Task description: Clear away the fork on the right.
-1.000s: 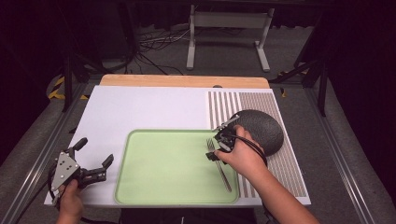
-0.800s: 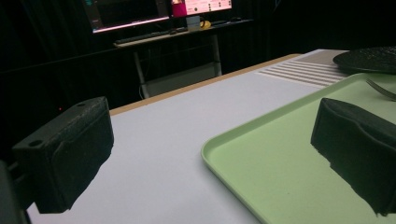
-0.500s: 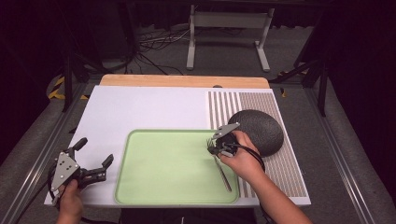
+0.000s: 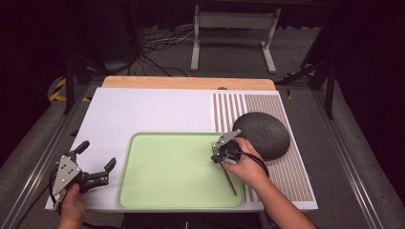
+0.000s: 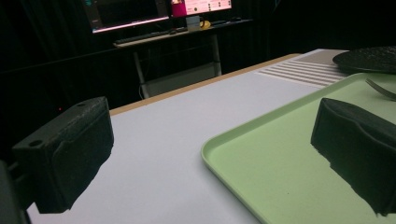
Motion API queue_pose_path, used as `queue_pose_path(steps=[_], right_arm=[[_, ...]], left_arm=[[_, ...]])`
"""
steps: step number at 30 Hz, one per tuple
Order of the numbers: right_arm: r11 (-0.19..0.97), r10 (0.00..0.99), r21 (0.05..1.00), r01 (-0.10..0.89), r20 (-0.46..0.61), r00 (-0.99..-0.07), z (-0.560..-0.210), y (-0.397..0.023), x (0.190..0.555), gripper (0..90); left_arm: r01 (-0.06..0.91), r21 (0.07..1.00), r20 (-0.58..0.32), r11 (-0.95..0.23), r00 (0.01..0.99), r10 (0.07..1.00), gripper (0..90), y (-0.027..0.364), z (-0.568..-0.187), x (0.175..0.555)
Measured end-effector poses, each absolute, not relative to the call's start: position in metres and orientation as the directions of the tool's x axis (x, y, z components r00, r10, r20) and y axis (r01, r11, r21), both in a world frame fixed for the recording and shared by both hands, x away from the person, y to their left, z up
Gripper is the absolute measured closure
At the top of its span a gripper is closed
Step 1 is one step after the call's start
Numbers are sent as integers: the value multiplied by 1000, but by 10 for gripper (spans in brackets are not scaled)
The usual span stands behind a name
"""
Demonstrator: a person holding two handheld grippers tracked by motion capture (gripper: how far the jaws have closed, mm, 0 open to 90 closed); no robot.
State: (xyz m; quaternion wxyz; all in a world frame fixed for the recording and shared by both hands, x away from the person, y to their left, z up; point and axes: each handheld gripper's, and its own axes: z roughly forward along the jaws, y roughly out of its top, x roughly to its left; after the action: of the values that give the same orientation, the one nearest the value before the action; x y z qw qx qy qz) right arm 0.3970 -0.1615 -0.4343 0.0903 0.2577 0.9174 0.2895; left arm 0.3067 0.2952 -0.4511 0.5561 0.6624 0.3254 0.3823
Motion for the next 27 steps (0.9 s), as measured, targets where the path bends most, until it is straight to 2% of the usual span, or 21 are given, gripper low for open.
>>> queue_pose_path(steps=[27], right_arm=[[712, 561, 538, 450, -52, -826, -434, -170, 400, 899]], left_arm=[[4, 985, 146, -171, 496, 856, 0, 295, -452, 308]])
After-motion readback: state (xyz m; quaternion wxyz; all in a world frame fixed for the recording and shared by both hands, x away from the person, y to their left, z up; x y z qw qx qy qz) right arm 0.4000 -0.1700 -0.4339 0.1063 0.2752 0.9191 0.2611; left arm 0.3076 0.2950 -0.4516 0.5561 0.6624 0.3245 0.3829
